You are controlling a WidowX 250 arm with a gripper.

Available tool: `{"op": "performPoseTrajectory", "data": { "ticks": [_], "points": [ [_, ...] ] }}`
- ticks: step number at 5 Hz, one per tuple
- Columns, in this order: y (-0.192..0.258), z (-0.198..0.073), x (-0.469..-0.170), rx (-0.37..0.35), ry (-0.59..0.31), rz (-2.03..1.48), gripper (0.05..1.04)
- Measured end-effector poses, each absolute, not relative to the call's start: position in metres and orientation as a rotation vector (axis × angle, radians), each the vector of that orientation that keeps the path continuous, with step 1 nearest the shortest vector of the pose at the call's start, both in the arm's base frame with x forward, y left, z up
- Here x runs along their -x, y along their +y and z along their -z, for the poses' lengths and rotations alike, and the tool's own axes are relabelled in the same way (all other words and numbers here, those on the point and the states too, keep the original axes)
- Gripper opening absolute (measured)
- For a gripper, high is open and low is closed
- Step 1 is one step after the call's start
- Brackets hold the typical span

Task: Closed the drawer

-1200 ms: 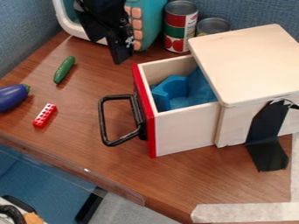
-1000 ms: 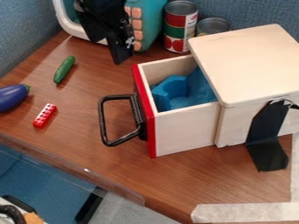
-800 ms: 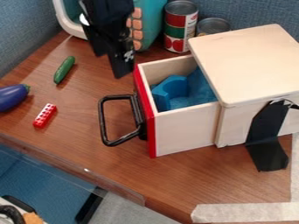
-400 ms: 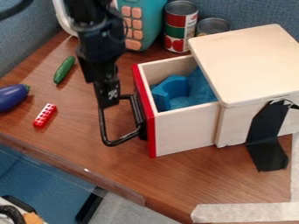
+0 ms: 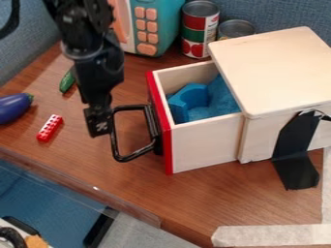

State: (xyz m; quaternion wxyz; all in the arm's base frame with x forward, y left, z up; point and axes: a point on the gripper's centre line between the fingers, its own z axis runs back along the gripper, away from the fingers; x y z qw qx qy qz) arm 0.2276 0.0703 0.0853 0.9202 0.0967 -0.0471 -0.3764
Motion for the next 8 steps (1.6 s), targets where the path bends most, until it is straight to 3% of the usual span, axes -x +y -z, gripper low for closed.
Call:
{"op": "performPoseTrajectory", "data": {
  "ticks": [2,3,4,6,8],
  "points": [
    [0.087,-0.064,-0.221,-0.171,-0.007,0.857,1.001],
    [0.086,-0.042,-0.224,-0.128,0.024,0.868,1.001],
    [0.087,-0.034,-0.229,-0.107,-0.003,0.843,1.001],
    [0.073,-0.029,-0.238,-0.103,-0.144,0.835,1.001],
    [0.057,-0.026,-0.253,-0.134,-0.237,0.823,1.001]
  ]
}}
